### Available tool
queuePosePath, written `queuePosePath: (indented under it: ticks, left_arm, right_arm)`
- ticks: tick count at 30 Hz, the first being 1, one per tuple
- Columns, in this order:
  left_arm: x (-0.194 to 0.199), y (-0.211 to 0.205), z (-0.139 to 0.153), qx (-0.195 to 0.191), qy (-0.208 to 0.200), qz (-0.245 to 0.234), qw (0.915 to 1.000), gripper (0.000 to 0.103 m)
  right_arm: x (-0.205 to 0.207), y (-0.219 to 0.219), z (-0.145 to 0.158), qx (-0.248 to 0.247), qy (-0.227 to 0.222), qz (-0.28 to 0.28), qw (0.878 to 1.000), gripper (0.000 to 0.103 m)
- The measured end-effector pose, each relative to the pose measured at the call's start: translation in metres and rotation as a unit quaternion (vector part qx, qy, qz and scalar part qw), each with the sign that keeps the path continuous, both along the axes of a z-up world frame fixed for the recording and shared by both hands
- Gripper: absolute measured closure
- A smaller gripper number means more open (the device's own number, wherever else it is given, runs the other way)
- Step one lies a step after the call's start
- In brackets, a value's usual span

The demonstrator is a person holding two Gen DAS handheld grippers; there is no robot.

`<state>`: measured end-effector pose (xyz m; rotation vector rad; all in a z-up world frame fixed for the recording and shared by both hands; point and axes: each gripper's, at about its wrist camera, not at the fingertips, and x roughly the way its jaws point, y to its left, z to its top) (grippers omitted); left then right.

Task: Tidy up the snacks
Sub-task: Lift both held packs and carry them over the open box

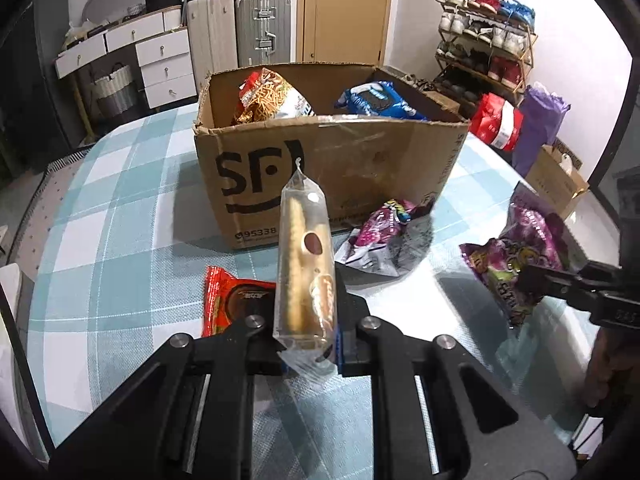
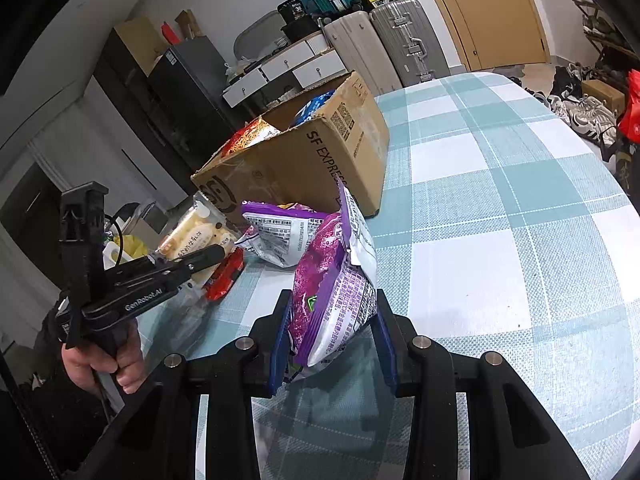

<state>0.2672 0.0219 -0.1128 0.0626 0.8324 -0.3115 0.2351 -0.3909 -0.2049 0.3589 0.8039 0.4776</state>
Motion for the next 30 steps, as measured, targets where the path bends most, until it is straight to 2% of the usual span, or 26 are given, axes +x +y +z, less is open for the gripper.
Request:
queuePosePath:
  ticks: [11, 17, 30]
  left_arm:
    - [-0.023, 0.005, 0.032, -0.041, -0.014, 0.002, 0.9991, 0.091]
    - [-0.024, 0.008, 0.051, -0.047, -0.012, -0.002, 0.9988, 0.091]
    - [-0.005, 0.008, 0.121, -0.046, -0.036, -0.021, 0.9981, 0.091]
  right_arm:
    - [-0.006, 0.002, 0.015, 0.006, -0.023, 0.003, 1.000, 0.066]
    - [-0.004, 0.006, 0.035, 0.013, -0.044, 0.008, 0.999, 0.066]
    - [0.024, 0.023, 0.098, 0.021, -0.093, 0.032, 0.995, 0.066]
